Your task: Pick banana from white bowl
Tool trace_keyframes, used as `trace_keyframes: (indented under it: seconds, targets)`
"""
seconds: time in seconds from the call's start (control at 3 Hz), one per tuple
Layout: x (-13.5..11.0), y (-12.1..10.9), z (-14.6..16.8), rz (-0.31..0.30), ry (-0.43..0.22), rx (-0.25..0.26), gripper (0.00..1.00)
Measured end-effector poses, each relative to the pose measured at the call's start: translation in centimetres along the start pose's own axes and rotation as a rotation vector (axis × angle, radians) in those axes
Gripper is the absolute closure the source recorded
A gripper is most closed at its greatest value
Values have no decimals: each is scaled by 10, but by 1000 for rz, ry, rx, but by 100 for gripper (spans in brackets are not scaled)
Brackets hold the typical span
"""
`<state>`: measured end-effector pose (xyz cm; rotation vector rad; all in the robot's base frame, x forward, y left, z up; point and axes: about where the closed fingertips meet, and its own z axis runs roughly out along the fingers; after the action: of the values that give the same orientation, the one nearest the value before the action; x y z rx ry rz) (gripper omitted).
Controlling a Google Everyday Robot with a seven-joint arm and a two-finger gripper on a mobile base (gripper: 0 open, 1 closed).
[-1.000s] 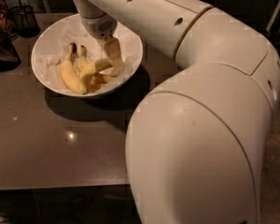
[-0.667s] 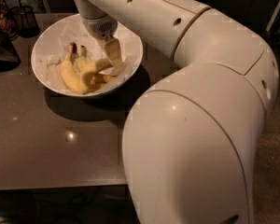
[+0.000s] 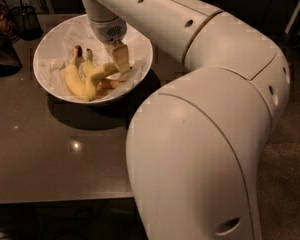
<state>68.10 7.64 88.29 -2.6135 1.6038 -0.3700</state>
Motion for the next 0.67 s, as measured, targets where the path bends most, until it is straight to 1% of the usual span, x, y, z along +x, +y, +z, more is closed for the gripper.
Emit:
trace_keyframes:
  seconds: [0.33,0.67]
  targets:
    - [-3,2,7,13,-33,-19,44]
    - [-3,4,15,32,-59,-39,62]
